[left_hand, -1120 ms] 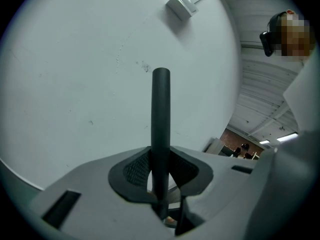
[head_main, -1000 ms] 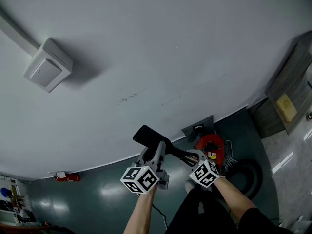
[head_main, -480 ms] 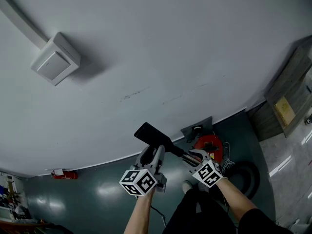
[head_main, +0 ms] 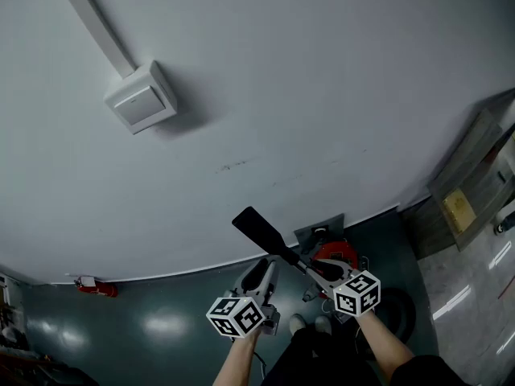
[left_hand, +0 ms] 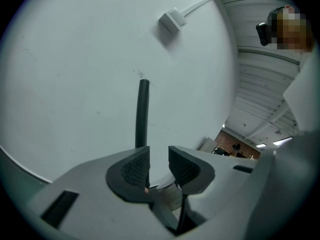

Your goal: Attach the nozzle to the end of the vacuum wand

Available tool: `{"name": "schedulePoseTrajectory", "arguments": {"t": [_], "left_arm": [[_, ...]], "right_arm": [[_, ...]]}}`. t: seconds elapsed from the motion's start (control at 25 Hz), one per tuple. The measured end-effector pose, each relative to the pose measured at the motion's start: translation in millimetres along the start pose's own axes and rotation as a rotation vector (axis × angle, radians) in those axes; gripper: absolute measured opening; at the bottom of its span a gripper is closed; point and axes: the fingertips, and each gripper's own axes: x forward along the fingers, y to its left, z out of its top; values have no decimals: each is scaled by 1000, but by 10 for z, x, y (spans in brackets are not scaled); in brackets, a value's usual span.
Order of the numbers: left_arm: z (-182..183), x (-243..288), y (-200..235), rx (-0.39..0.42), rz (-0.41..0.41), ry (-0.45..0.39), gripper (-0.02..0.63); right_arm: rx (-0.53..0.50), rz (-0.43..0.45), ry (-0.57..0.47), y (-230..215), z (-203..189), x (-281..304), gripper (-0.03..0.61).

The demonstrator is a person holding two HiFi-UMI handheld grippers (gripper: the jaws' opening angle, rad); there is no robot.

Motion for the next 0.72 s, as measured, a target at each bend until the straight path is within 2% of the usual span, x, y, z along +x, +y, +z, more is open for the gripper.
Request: {"name": "schedulePoseTrajectory", "arguments": {"t": [0.12,0.4,0.72], "left_arm": [[21,-85,-180,23,-23,-7,100],[117,-281,-457,58,-56,-53,9],[247,-359,-475,58,-63,-91,5]], "right_arm": [[57,32,-52,192,219,-101,74],[181,87,-152,497,594,-271,32],[226,105,-200,562,768,-296,17]]}}
